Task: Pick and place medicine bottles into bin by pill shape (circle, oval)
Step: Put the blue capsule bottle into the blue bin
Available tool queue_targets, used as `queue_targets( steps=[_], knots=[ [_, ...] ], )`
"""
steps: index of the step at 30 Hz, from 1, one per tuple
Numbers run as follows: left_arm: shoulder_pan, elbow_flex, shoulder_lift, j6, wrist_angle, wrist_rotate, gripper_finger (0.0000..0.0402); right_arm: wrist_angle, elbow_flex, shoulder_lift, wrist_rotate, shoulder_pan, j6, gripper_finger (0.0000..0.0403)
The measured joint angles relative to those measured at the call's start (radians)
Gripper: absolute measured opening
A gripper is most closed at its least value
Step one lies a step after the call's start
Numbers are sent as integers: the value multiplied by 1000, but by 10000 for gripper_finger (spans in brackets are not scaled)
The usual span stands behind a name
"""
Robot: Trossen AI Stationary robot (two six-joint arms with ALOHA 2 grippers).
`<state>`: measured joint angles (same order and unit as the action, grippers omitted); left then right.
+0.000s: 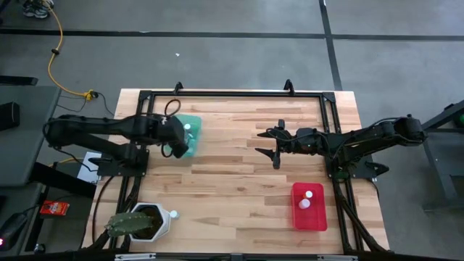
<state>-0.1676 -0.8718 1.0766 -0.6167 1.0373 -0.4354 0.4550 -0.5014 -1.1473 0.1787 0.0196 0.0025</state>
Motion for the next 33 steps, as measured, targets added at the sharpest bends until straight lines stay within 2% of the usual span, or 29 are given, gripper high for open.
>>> queue_targets(
  steps=[6, 9, 16, 24, 33],
  knots=[
    [-35, 29, 47, 10, 73, 154, 97, 4, 0, 0, 15, -1, -2, 259],
    [-35, 29, 81, 24, 70, 190, 97, 4, 0, 0, 16, -2, -2, 259],
    [-36, 29, 195, 77, 65, 208, 100, 4, 0, 0, 19, -2, -1, 259],
    [-36, 29, 311, 161, 61, 207, 129, 4, 0, 0, 19, -2, -2, 259],
    [-36, 7, 325, 206, 58, 158, 169, 5, 0, 0, 19, -2, -2, 259]
  ],
)
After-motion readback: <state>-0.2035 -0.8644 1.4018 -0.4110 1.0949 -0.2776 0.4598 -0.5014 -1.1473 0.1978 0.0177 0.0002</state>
